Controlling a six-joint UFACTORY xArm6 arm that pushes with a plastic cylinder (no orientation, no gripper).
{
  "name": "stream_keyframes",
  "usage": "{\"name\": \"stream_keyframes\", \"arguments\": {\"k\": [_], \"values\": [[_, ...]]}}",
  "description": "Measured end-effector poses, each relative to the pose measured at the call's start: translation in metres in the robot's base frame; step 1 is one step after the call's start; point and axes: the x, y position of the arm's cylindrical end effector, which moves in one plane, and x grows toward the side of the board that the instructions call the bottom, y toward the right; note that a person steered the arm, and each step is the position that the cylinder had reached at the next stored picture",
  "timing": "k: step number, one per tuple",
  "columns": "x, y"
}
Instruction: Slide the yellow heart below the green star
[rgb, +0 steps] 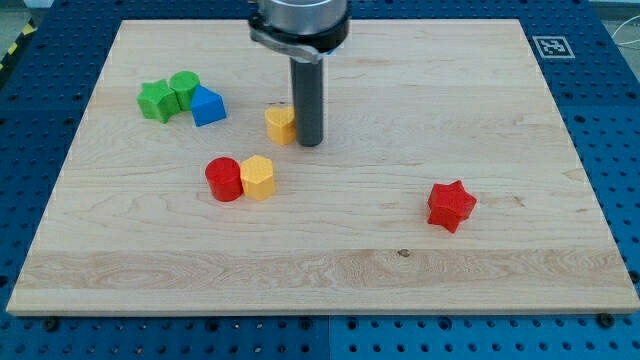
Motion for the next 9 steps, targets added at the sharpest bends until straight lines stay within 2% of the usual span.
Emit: {"name": "stream_keyframes", "arguments": {"k": [1, 2, 9], "values": [[-0.015, -0.008], [-0.017, -0.041], [-0.009, -0.176]]}}
